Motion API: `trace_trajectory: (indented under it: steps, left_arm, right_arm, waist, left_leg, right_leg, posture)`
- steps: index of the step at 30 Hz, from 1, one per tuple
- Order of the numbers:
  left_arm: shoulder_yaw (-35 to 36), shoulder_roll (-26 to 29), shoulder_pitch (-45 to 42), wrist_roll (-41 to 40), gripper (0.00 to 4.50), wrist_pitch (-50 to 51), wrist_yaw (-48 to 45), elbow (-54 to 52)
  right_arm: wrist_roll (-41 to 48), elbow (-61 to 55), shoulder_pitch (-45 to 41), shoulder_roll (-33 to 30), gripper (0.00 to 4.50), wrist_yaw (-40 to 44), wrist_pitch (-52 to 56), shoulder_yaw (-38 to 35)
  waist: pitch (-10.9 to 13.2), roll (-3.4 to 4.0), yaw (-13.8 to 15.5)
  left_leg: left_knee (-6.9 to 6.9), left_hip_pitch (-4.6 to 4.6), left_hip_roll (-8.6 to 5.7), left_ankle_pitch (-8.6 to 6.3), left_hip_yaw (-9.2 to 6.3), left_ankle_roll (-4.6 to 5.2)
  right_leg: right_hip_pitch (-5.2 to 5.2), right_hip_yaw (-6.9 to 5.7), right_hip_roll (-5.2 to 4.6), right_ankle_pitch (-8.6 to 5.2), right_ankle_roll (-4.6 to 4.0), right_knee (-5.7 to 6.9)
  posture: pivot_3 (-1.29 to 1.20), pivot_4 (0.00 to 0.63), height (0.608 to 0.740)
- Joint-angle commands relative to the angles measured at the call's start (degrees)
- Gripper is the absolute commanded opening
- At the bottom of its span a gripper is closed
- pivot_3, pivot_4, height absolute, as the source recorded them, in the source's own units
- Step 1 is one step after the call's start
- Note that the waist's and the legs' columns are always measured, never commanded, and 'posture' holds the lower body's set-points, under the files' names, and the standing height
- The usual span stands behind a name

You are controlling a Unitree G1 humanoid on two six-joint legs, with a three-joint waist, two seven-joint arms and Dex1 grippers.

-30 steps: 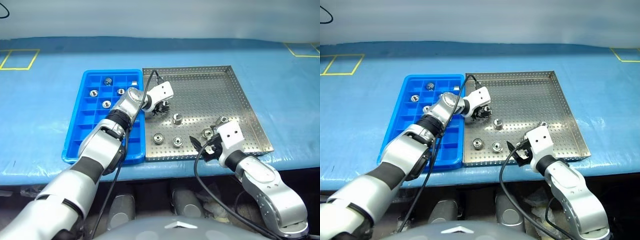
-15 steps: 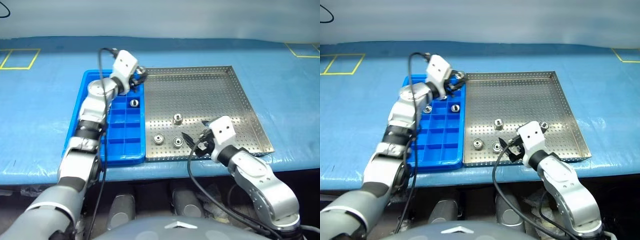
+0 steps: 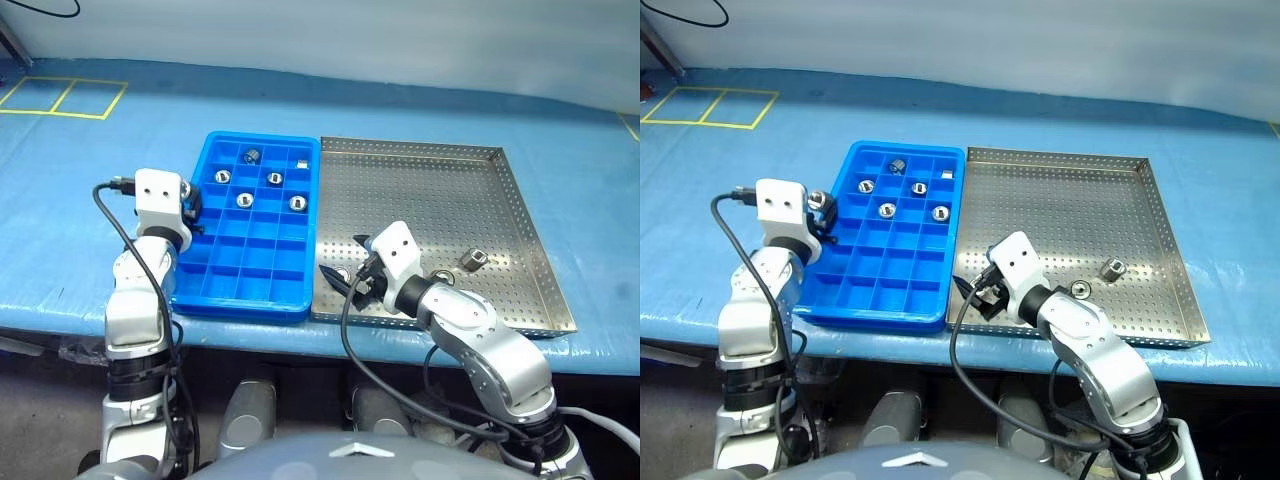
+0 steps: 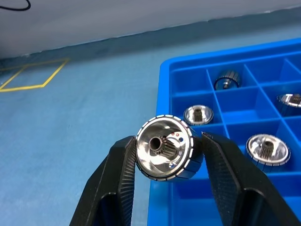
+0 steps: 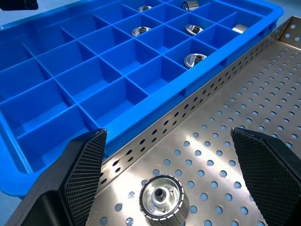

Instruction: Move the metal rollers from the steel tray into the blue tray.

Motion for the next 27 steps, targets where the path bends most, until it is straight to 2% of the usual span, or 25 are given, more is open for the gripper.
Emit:
trace_trajectory:
  steps: [1, 10, 19, 21, 27]
  left_arm:
    - [-0.56, -0.34, -0.39, -0.17, 1.92, 0.03, 1.19, -3.30]
    - [-4.30, 2.31, 0.47, 2.23, 1.92, 3.43, 1.75, -2.81]
    - [-6.18, 1.98, 1.13, 3.22, 1.92, 8.54, 3.48, -4.20]
    - [-5.45, 1.66, 0.40, 2.36, 2.64, 8.64, 3.23, -4.66]
    - [-4.42, -0.09, -5.06, -1.73, 4.44, 5.21, 1.56, -6.94]
  right_arm:
    - [0.01, -1.28, -0.79, -0.17, 4.50, 0.41, -1.32, -0.19]
    - [-0.05, -2.42, 0.64, -0.28, 4.50, -0.35, -0.94, -1.02]
    - [0.02, -2.88, 1.64, -0.11, 4.50, -1.23, -1.08, -1.44]
    - [-0.03, -2.84, 1.66, -0.07, 4.50, -1.40, -1.13, -1.54]
    - [-0.02, -3.31, 2.16, -0.24, 4.50, -1.85, -1.16, -2.60]
  waist:
    - [0.00, 0.00, 0.02]
    - [0.00, 0.00, -0.23]
    - [0.00, 0.00, -1.01]
    - [0.00, 0.00, -1.21]
    - [0.02, -0.03, -1.31]
  left_leg:
    - [0.00, 0.00, 0.01, 0.00, 0.00, 0.00]
    - [-0.06, -0.01, 0.01, 0.00, 0.03, -0.01]
    - [-0.05, 0.01, 0.03, 0.00, 0.05, -0.01]
    - [-0.05, 0.01, 0.03, 0.00, 0.05, -0.01]
    - [-0.05, -0.02, 0.02, 0.00, 0.04, -0.01]
  right_leg:
    - [0.00, -0.01, 0.00, 0.00, -0.01, 0.00]
    - [-0.06, 0.00, 0.00, -0.01, -0.04, -0.02]
    - [-0.05, 0.01, 0.00, -0.03, -0.06, 0.00]
    - [-0.05, 0.01, 0.00, -0.03, -0.06, -0.01]
    - [-0.07, -0.01, -0.01, -0.03, -0.05, -0.02]
  posture:
    - [0.11, 0.150, 0.740]
    - [0.07, 0.150, 0.740]
    - [0.06, 0.150, 0.740]
    - [0.06, 0.150, 0.740]
    - [0.05, 0.150, 0.740]
